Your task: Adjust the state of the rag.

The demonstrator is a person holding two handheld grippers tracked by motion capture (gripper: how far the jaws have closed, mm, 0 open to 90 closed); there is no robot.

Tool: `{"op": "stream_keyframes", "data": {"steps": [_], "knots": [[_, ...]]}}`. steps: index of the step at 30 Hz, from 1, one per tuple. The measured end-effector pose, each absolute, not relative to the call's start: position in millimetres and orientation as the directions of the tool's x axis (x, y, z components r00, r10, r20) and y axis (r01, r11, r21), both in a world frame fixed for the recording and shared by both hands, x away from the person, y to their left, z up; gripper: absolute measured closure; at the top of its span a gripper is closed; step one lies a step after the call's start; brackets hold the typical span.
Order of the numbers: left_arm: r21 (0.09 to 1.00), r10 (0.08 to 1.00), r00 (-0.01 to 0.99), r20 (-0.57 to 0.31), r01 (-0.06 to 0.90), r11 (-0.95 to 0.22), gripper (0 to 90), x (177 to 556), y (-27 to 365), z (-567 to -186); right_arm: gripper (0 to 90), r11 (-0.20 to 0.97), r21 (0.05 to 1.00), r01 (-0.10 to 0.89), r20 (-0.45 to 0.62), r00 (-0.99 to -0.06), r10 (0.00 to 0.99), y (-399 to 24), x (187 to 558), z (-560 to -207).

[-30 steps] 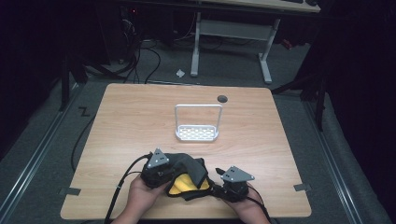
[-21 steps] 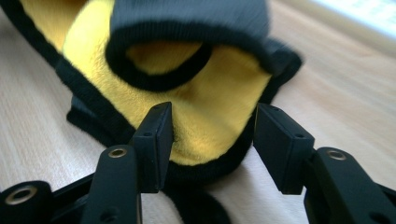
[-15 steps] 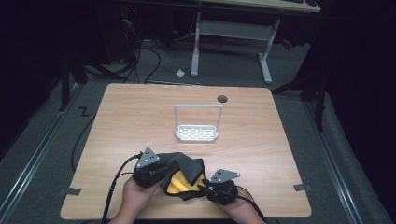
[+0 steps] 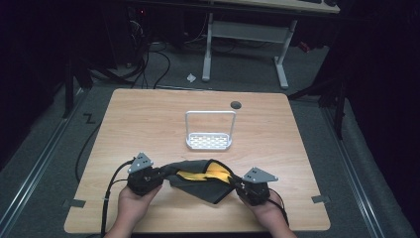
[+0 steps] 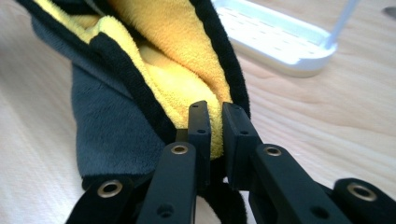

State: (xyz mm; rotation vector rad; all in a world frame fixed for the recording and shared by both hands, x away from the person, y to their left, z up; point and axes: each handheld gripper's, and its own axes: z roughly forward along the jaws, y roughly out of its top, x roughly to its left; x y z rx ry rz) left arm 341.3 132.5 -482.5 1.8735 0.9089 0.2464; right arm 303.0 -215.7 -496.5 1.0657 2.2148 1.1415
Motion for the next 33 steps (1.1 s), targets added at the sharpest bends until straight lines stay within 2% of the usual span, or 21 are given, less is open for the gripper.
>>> {"op": "stream_keyframes", "data": {"steps": [4, 8, 9, 12, 14, 17, 23, 28, 33], "knots": [[0.842, 0.670, 0.707, -0.227, 0.488, -0.230, 82.4, 342, 127, -487, 83.2, 0.358, 0.825, 0.438, -0.029, -0.599, 0.800, -220, 303, -495], [0.837, 0.658, 0.715, -0.234, 0.492, -0.238, 78.1, 342, 121, -491, 83.1, 0.383, 0.808, 0.448, -0.027, -0.620, 0.784, -213, 301, -502], [0.836, 0.653, 0.720, -0.236, 0.493, -0.242, 75.1, 342, 120, -492, 83.0, 0.393, 0.798, 0.456, -0.023, -0.629, 0.777, -209, 300, -504], [0.836, 0.654, 0.717, -0.240, 0.495, -0.237, 57.8, 341, 118, -491, 82.7, 0.441, 0.778, 0.447, -0.047, -0.659, 0.751, -197, 298, -510], [0.842, 0.654, 0.718, -0.237, 0.488, -0.231, 51.0, 339, 118, -489, 82.5, 0.451, 0.774, 0.444, -0.050, -0.667, 0.743, -192, 297, -511], [0.877, 0.640, 0.746, -0.184, 0.418, -0.236, 46.7, 323, 113, -472, 82.3, 0.454, 0.770, 0.448, -0.051, -0.667, 0.744, -190, 298, -513], [0.889, 0.583, 0.788, -0.200, 0.396, -0.230, 46.3, 301, 101, -462, 81.9, 0.446, 0.768, 0.460, -0.039, -0.661, 0.749, -194, 300, -514], [0.879, 0.546, 0.822, -0.161, 0.371, -0.299, 47.5, 287, 83, -466, 81.7, 0.444, 0.769, 0.460, -0.038, -0.660, 0.750, -195, 300, -514], [0.871, 0.514, 0.837, -0.185, 0.382, -0.309, 55.0, 280, 75, -471, 81.7, 0.440, 0.767, 0.467, -0.036, -0.653, 0.756, -197, 301, -514]]}}
